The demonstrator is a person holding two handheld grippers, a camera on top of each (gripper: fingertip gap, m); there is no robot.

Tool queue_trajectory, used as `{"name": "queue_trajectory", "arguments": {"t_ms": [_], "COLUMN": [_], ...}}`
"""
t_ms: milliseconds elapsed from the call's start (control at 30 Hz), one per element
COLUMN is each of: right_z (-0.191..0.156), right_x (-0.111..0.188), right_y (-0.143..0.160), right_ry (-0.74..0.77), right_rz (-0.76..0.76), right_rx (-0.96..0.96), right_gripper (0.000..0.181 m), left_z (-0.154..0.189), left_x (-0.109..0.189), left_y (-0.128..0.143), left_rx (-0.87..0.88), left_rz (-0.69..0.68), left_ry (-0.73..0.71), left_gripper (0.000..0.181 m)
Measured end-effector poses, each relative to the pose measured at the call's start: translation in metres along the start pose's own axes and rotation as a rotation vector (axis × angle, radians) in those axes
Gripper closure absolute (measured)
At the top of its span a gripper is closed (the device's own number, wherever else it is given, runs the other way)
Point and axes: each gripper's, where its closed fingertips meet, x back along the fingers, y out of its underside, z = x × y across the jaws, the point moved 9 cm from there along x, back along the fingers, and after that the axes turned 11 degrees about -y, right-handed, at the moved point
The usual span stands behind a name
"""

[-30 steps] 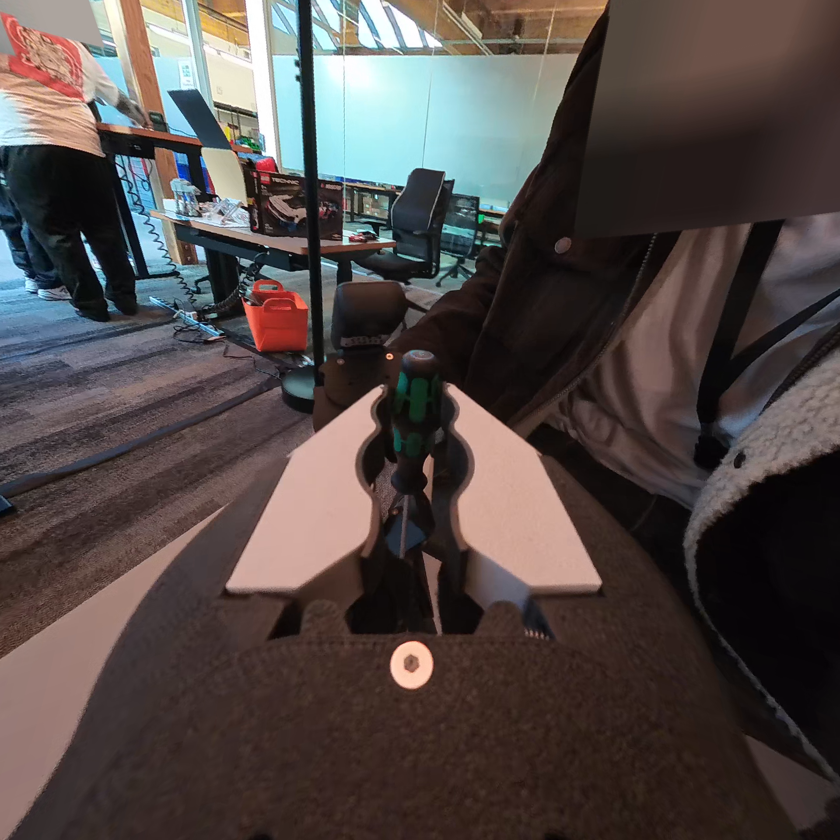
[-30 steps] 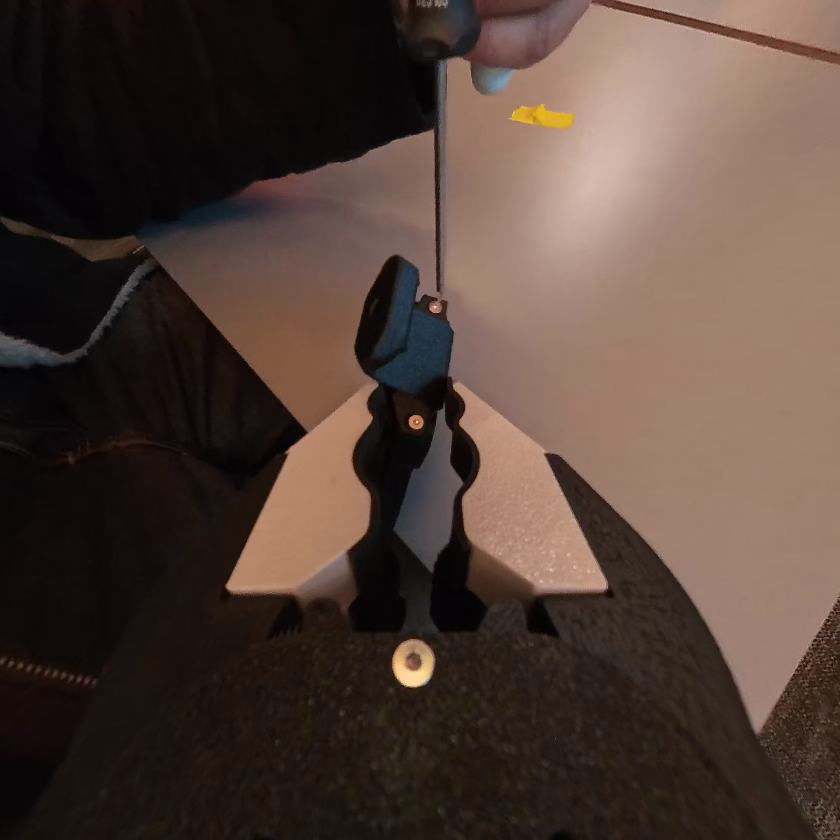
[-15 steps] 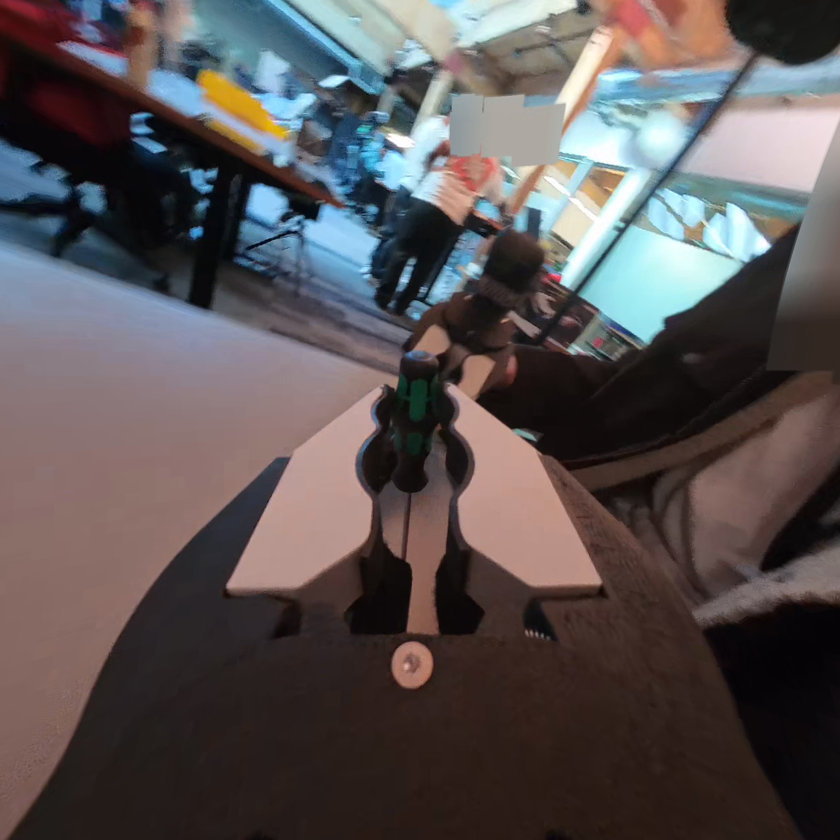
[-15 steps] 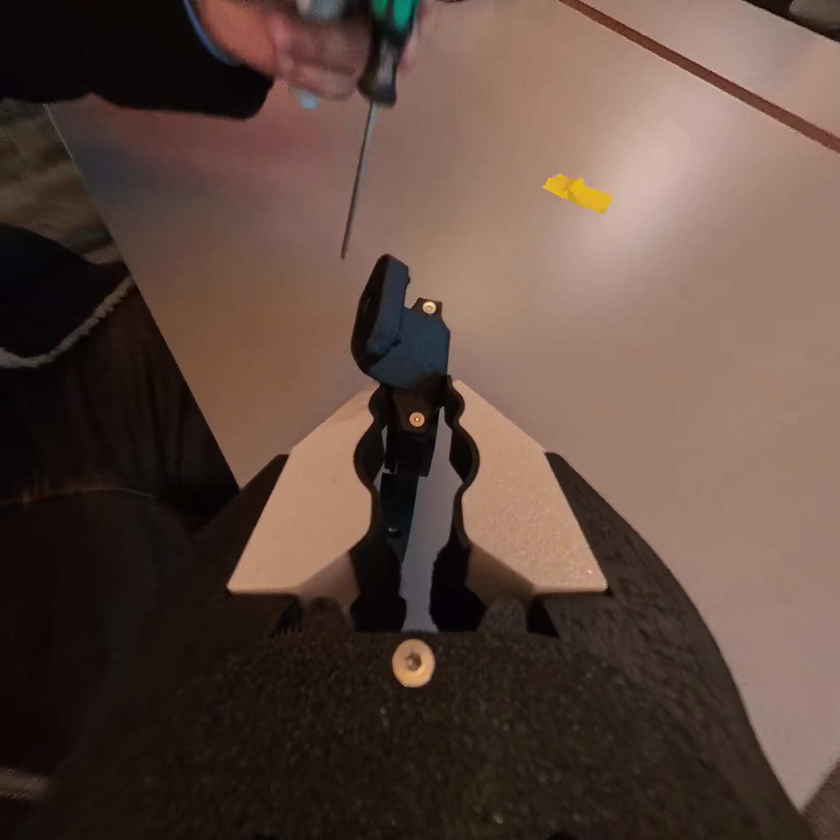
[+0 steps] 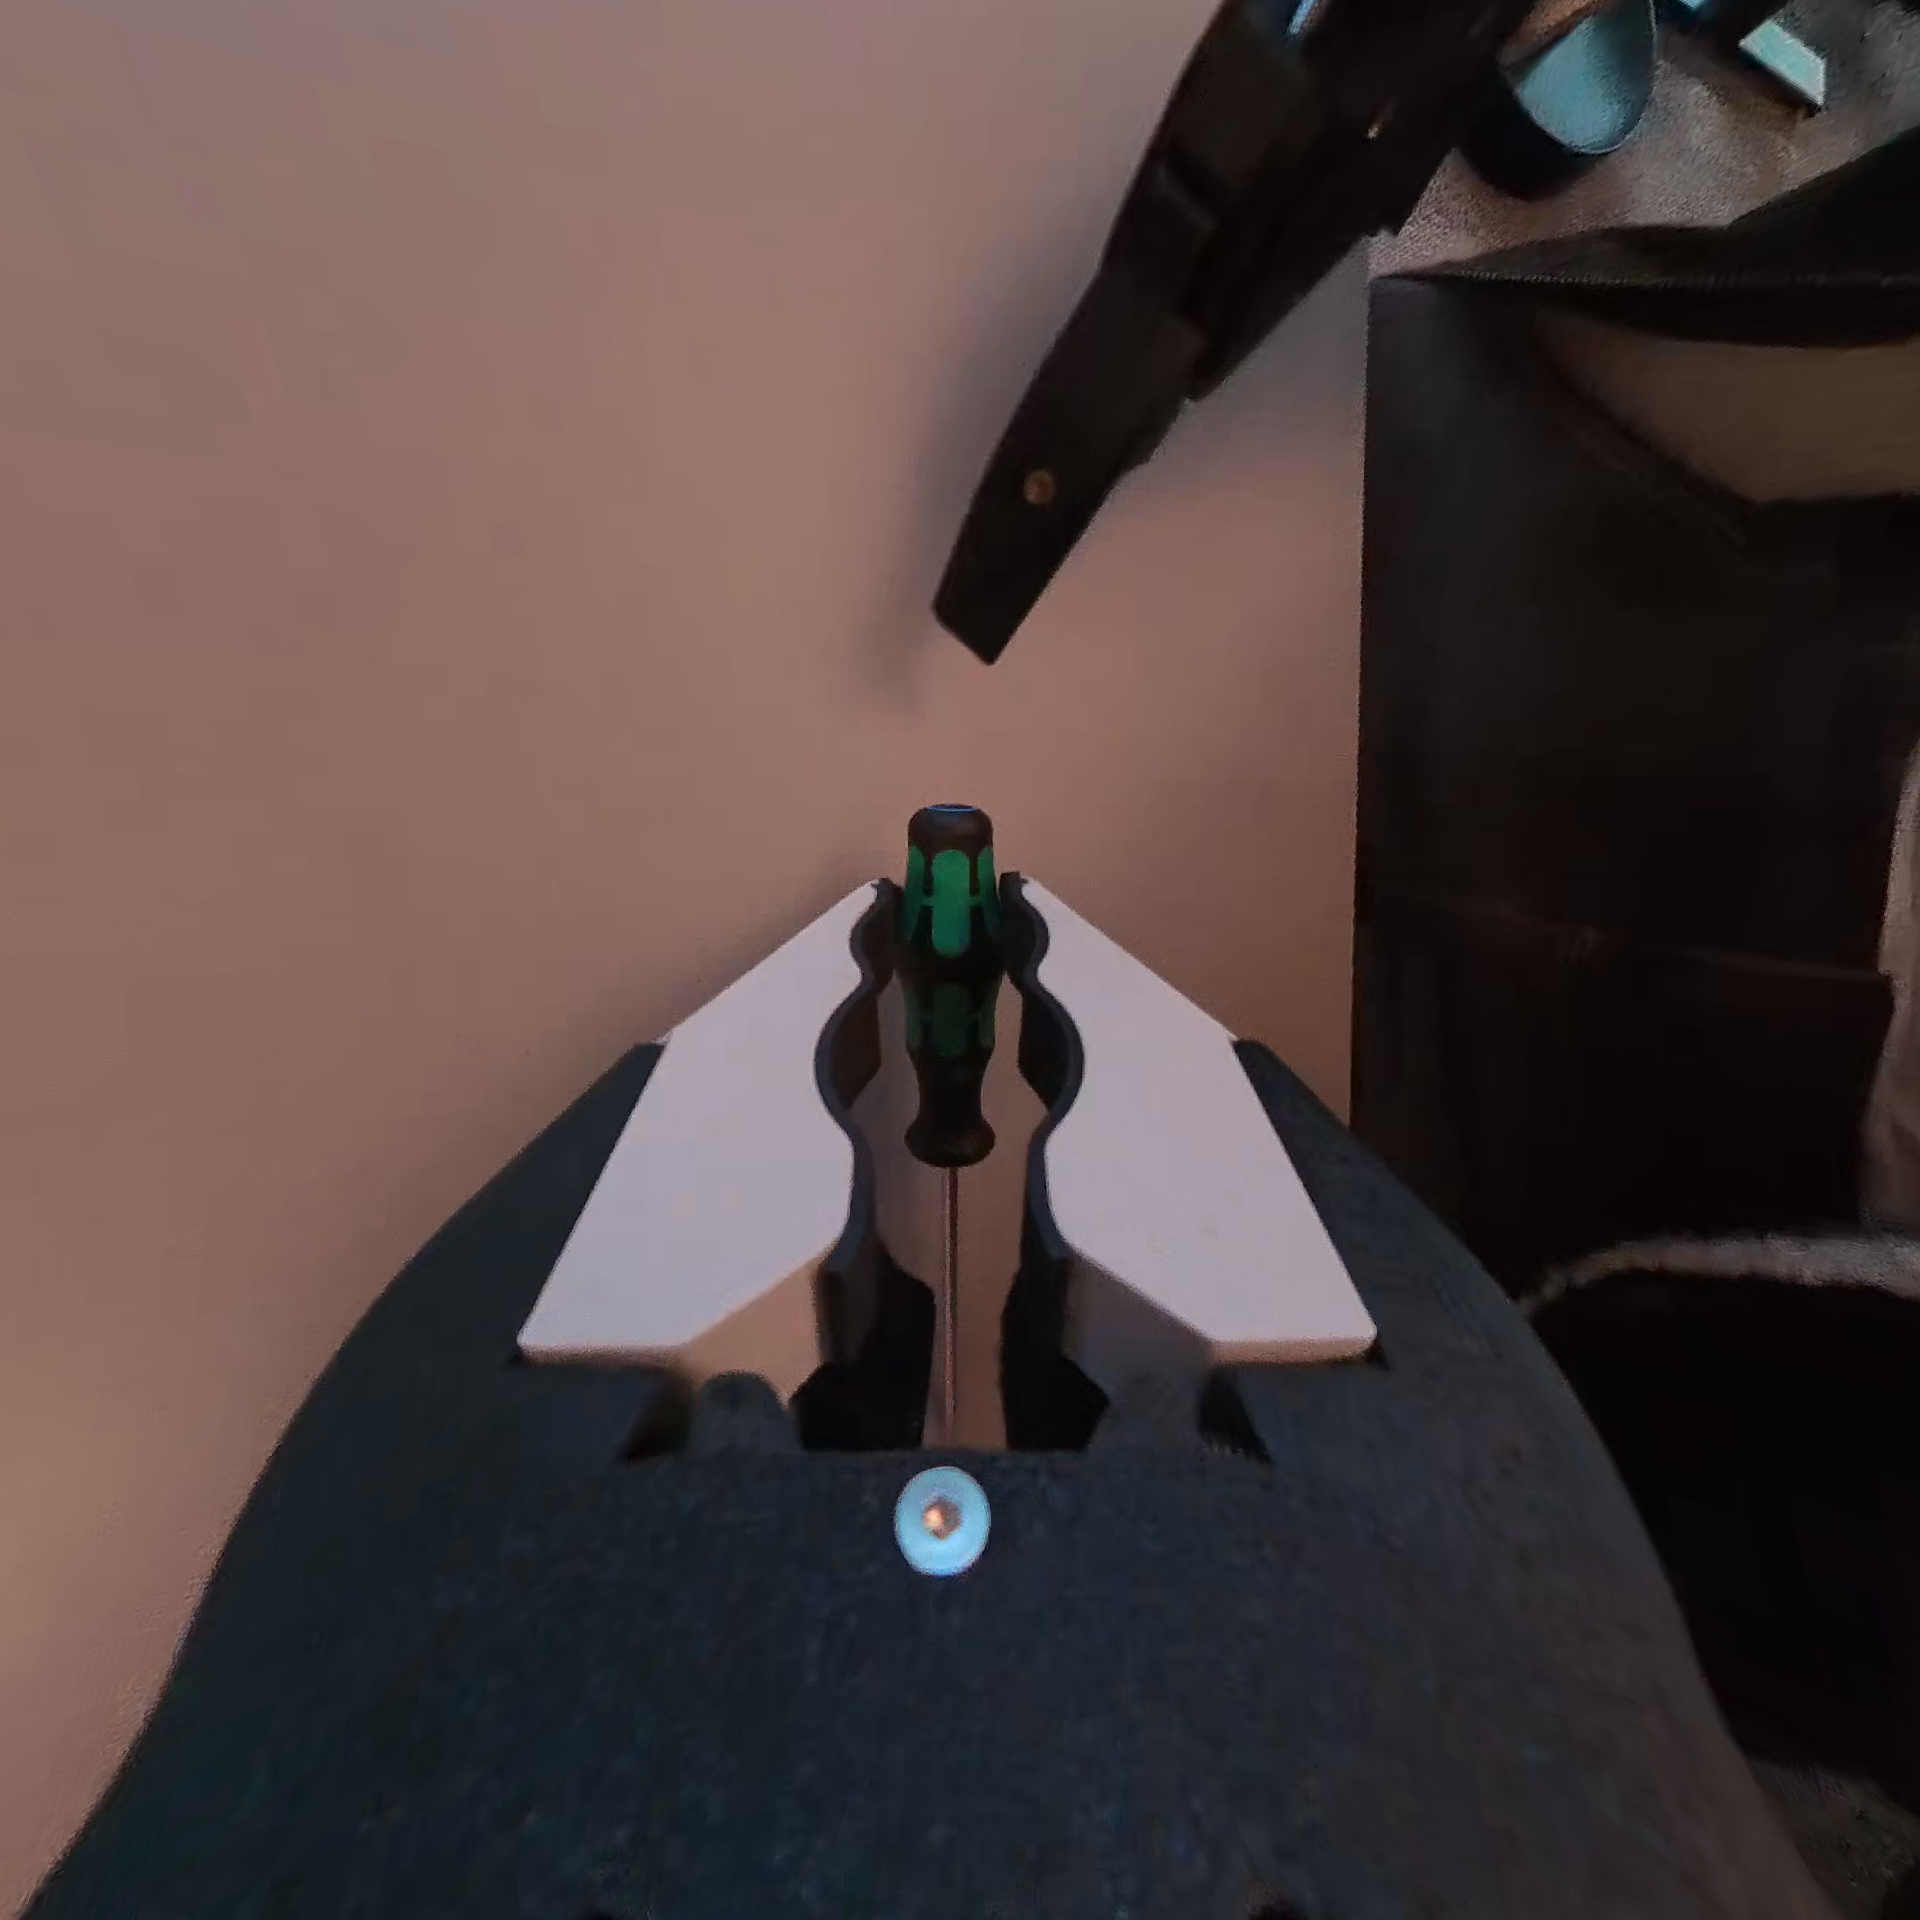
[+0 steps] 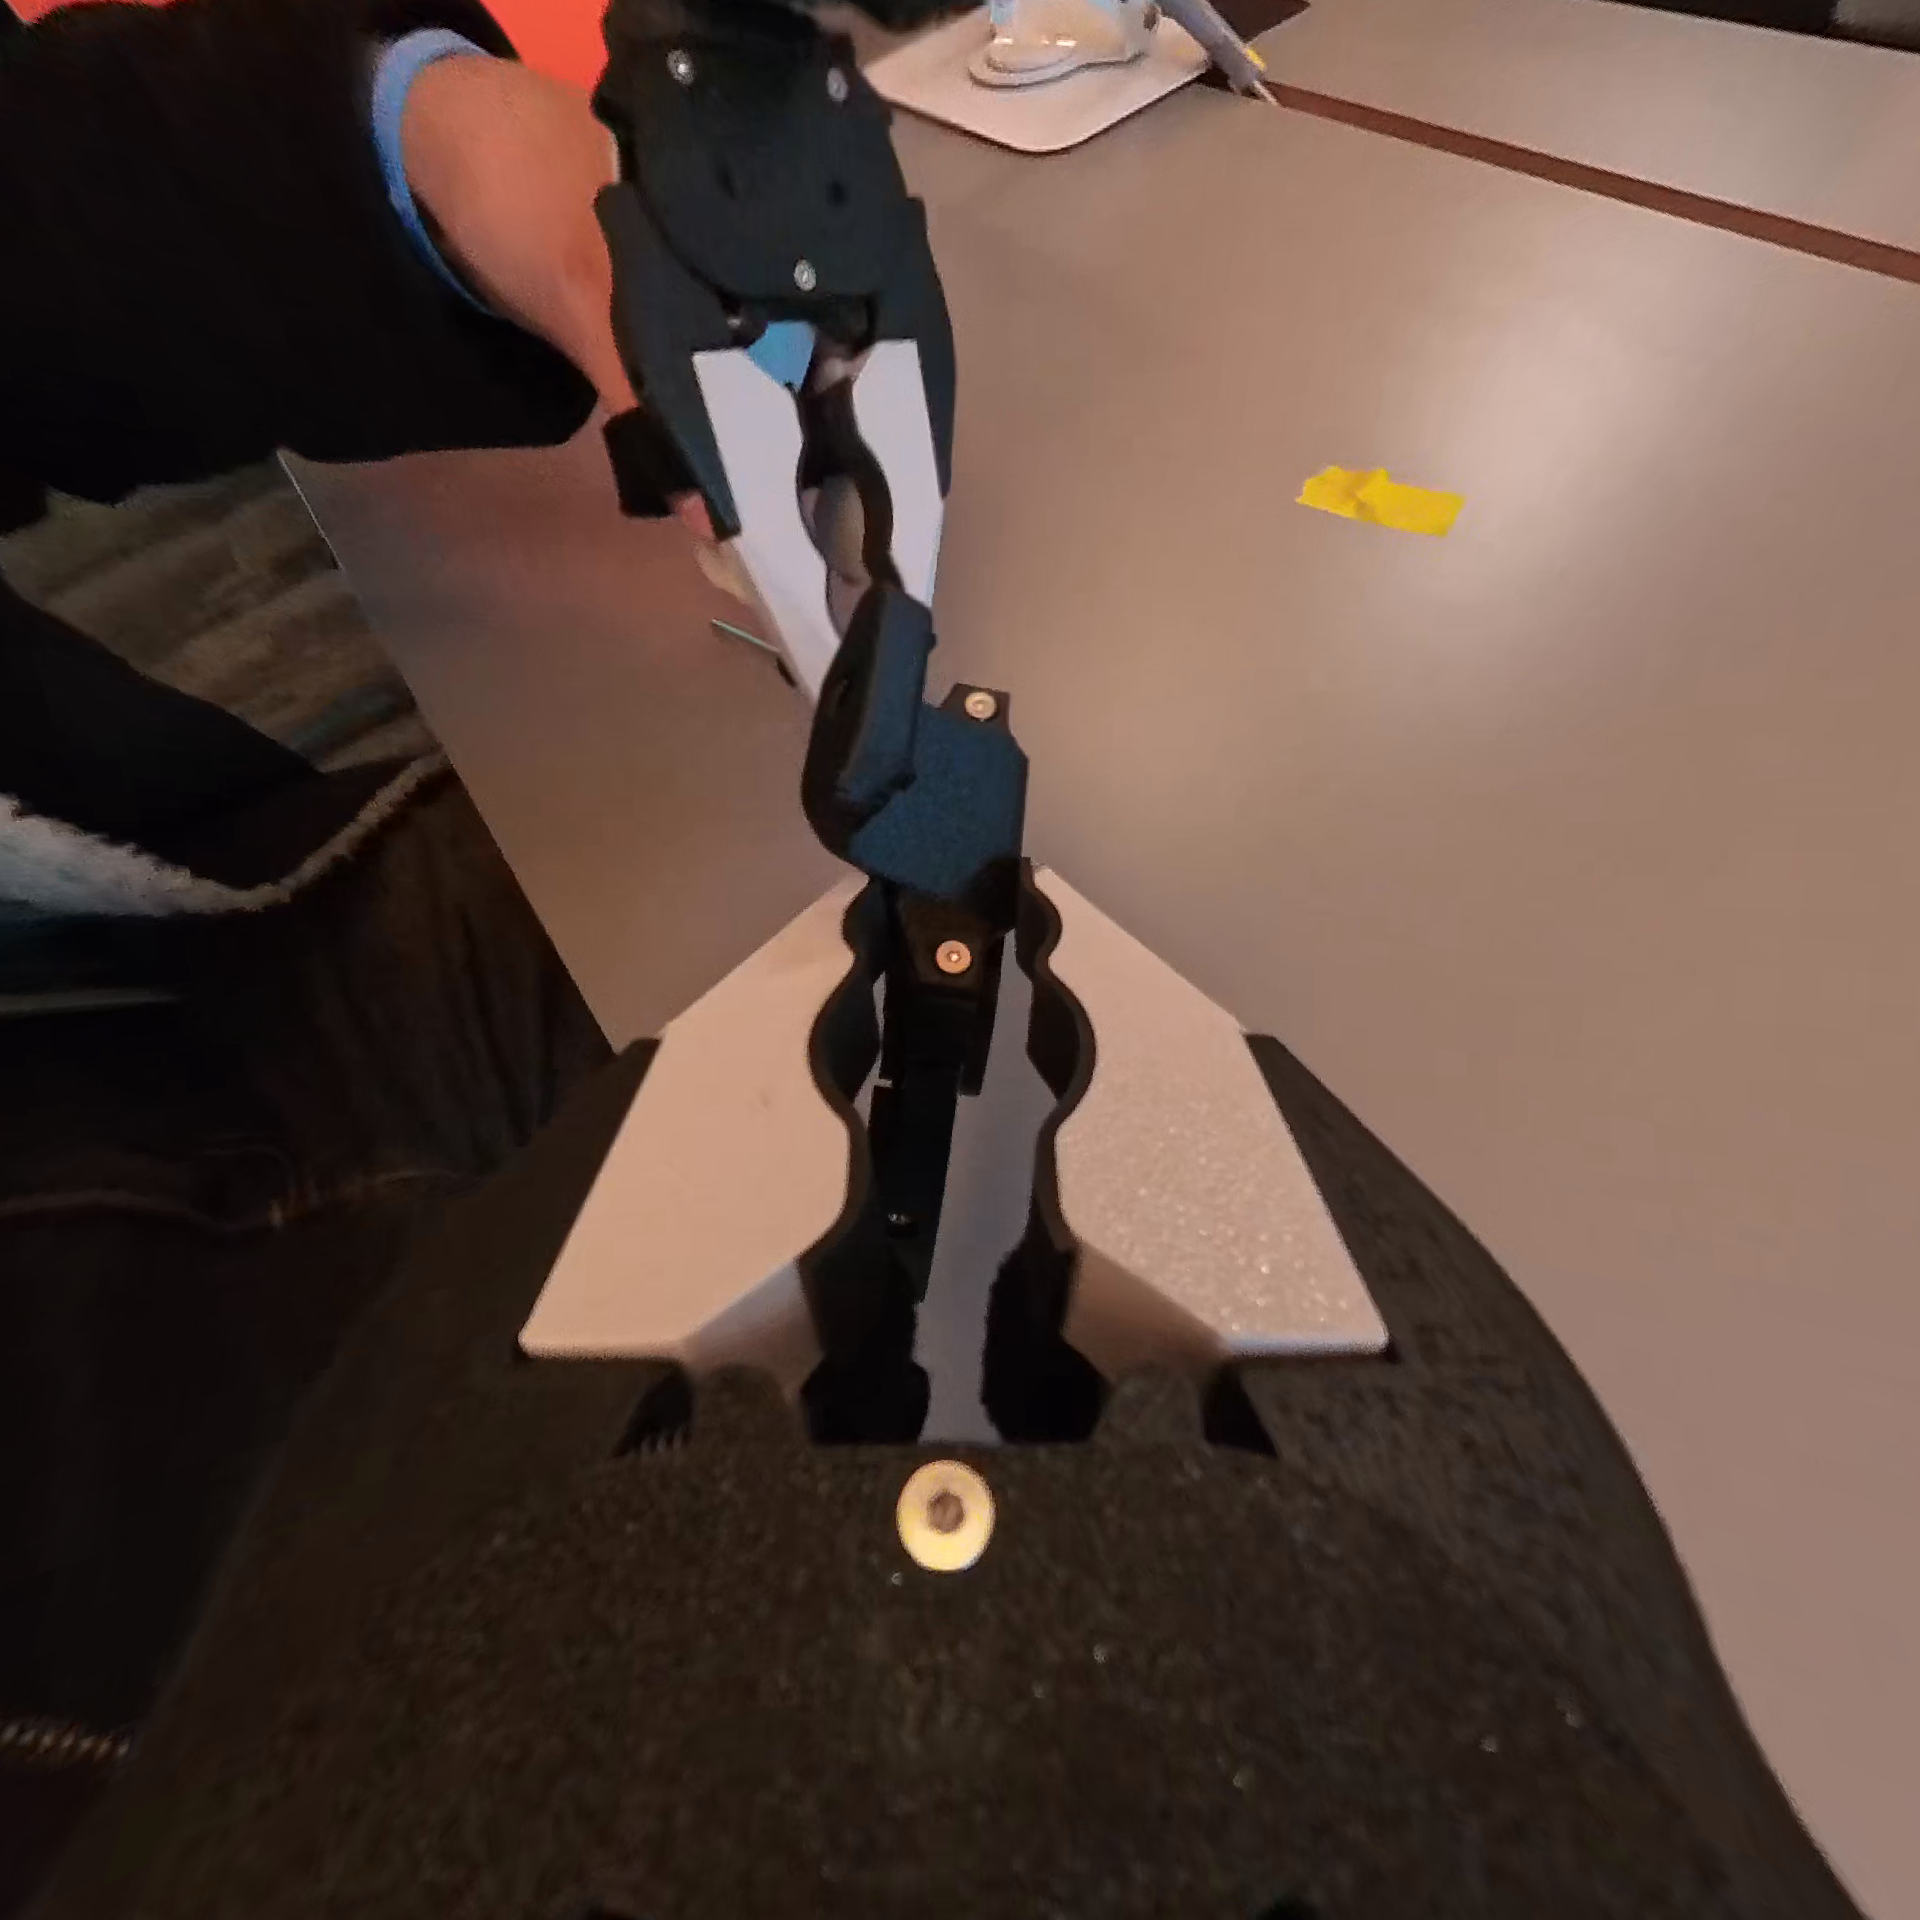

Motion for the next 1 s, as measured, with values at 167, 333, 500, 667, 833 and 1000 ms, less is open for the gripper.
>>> {"name": "queue_trajectory", "arguments": {"t_ms": [167, 333, 500, 667, 833, 1000], "right_z": [-0.002, -0.003, -0.021, -0.037, -0.059, -0.076], "right_x": [0.006, 0.004, 0.004, 0.014, 0.007, -0.017], "right_y": [-0.001, -0.009, -0.029, -0.064, -0.101, -0.120], "right_ry": [-0.004, -0.110, -0.258, -0.286, -0.374, -0.540], "right_rz": [0.002, 0.062, 0.162, 0.283, 0.378, 0.467], "right_rx": [0.024, 0.039, 0.084, 0.070, 0.054, -0.002], "right_gripper": [0.159, 0.159, 0.159, 0.159, 0.159, 0.159], "left_z": [0.022, 0.043, 0.086, 0.131, 0.155, 0.150], "left_x": [-0.019, 0.032, 0.092, 0.099, 0.077, 0.101], "left_y": [0.000, -0.009, -0.005, 0.030, 0.009, 0.007], "left_rx": [-0.055, -0.122, -0.047, 0.405, 0.557, 0.602], "left_rz": [0.163, 0.564, 0.896, 1.093, 1.363, 1.684], "left_ry": [-0.055, -0.203, -0.279, -0.233, 0.007, 0.155], "left_gripper": [0.152, 0.134, 0.111, 0.104, 0.104, 0.129]}}
